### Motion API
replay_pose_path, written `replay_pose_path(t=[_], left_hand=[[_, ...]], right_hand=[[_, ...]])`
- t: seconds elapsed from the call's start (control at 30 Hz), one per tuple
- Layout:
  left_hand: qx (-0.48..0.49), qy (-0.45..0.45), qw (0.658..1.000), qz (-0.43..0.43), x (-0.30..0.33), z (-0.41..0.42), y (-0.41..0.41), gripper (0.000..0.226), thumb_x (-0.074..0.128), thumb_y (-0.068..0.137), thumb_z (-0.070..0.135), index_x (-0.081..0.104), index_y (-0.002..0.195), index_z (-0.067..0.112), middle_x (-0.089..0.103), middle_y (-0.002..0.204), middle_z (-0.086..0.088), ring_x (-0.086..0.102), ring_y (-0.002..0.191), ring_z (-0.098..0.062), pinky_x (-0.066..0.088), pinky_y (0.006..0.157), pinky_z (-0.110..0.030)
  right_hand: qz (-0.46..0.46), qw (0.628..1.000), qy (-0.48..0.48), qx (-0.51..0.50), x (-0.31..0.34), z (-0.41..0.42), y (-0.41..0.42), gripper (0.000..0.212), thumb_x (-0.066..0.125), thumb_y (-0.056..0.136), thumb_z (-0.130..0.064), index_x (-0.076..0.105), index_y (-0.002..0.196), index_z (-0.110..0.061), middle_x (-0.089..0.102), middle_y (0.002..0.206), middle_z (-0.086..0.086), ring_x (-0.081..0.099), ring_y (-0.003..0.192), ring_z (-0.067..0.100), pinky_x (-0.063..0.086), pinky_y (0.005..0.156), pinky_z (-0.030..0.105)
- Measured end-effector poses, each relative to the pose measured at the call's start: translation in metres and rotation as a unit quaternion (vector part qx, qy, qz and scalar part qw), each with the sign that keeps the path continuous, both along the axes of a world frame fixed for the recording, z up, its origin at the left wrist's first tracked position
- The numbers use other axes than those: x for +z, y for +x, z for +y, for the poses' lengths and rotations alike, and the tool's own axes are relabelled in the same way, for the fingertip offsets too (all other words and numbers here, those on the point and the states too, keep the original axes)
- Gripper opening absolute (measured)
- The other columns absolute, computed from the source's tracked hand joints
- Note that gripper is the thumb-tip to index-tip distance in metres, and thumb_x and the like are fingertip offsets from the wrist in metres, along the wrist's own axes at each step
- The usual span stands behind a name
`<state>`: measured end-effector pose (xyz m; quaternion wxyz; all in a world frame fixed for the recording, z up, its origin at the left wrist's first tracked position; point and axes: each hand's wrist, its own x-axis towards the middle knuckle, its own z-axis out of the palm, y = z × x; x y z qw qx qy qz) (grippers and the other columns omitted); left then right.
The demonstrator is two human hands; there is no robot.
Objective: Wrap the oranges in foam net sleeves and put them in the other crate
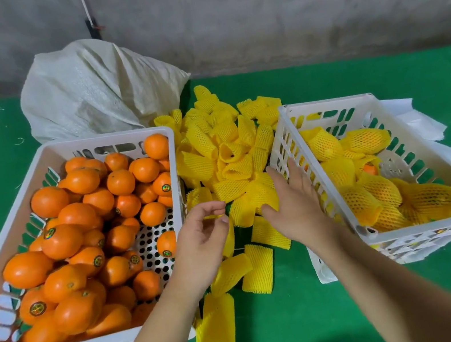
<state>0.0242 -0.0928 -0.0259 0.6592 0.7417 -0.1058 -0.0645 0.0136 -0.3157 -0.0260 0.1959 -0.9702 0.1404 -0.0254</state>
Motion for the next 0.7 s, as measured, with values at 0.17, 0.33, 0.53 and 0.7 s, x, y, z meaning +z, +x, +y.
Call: replay_pose_path(t=[0.17,0.33,0.53,0.7], left_hand=[[-0.050,0.185,0.980,-0.058,-0.008,-0.021,0.027,0.035,0.061,0.103,0.011,0.061,0.138,0.016,0.060,0.133,-0.002,0.060,0.119,-0.014,0.048,0.099,-0.023],[-0.064,0.253,0.963,-0.067,-0.011,-0.027,0.041,0.044,0.057,0.103,0.009,0.056,0.147,0.015,0.057,0.142,-0.010,0.055,0.131,-0.022,0.044,0.107,-0.032],[-0.088,0.385,0.915,-0.085,-0.014,-0.031,0.058,0.054,0.057,0.103,0.014,0.045,0.155,0.021,0.050,0.147,-0.011,0.049,0.133,-0.036,0.040,0.110,-0.044],[-0.119,0.447,0.874,-0.147,-0.002,-0.031,0.087,0.047,0.056,0.105,0.024,0.050,0.151,0.023,0.051,0.146,-0.007,0.050,0.130,-0.034,0.042,0.107,-0.046]], right_hand=[[0.038,0.984,0.170,0.037,-0.019,0.059,0.015,0.075,0.058,0.100,-0.030,0.015,0.160,-0.045,-0.013,0.170,-0.012,0.003,0.157,0.033,0.020,0.124,0.053],[0.042,0.979,0.195,0.038,-0.031,0.069,0.026,0.071,0.052,0.104,-0.018,0.017,0.162,-0.040,-0.008,0.171,-0.007,0.009,0.157,0.032,0.026,0.123,0.053],[0.070,0.980,0.184,0.034,-0.043,0.052,0.051,0.078,0.058,0.103,-0.019,0.013,0.163,-0.037,-0.006,0.171,-0.004,0.013,0.156,0.033,0.031,0.121,0.053],[0.068,0.985,0.158,0.028,-0.050,0.036,0.097,0.092,0.065,0.097,-0.017,0.004,0.163,-0.036,-0.008,0.170,0.000,0.012,0.155,0.037,0.029,0.121,0.051]])
